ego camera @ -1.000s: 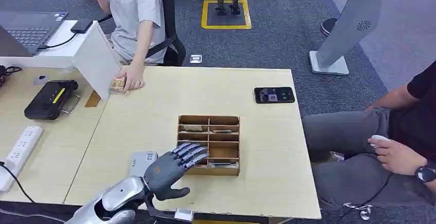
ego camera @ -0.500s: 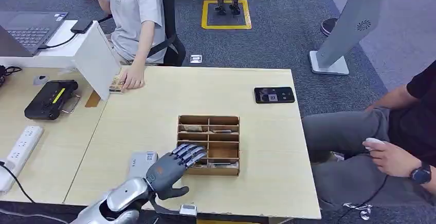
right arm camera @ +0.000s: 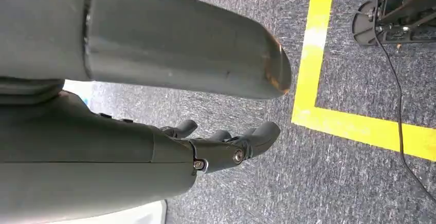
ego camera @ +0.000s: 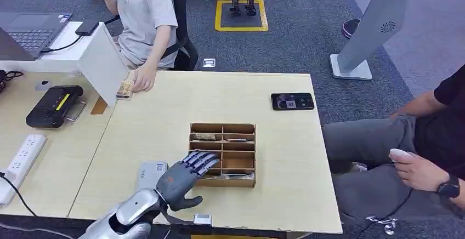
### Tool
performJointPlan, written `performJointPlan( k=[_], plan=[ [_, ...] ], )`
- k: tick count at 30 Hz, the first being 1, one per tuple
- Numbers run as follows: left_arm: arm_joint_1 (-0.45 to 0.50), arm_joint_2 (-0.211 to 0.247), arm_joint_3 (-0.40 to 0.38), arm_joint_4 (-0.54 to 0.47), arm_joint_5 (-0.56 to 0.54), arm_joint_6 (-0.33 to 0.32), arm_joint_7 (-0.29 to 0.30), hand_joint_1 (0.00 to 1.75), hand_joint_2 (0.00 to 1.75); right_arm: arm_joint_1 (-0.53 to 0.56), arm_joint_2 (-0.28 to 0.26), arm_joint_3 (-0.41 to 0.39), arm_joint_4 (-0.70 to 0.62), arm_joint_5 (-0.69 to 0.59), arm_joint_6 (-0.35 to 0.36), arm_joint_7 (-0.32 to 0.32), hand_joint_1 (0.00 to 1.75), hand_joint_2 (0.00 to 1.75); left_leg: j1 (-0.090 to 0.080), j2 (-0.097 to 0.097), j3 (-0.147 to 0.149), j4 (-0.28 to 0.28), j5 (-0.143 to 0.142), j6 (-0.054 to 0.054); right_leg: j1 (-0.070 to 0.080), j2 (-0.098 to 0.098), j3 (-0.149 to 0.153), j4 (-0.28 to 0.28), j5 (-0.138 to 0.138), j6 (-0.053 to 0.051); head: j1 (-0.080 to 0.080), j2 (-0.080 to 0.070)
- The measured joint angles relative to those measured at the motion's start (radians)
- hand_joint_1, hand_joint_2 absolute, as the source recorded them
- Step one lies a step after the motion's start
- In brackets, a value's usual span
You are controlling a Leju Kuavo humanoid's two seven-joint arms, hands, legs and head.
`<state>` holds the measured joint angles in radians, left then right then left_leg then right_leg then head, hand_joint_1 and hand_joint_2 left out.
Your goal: Pass the card to the sensor for recognition and then transmit it.
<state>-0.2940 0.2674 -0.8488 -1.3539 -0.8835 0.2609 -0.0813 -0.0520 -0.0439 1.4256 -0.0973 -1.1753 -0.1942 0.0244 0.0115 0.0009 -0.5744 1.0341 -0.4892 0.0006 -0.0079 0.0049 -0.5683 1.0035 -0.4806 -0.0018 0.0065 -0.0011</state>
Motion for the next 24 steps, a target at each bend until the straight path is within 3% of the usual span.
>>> performJointPlan(
  k=[24],
  plan=[
    [0.014,-0.005,0.047,0.006,0.071,0.002,-0.048,1.75,1.75,0.000,0.000,0.002,-0.006,0.005,0.000,0.000,0.00,0.00,0.000,0.000,0.000,0.000,0.000,0.000,0.000,0.000,0.000,0.000,0.000,0.000,0.000,0.000]
  ],
)
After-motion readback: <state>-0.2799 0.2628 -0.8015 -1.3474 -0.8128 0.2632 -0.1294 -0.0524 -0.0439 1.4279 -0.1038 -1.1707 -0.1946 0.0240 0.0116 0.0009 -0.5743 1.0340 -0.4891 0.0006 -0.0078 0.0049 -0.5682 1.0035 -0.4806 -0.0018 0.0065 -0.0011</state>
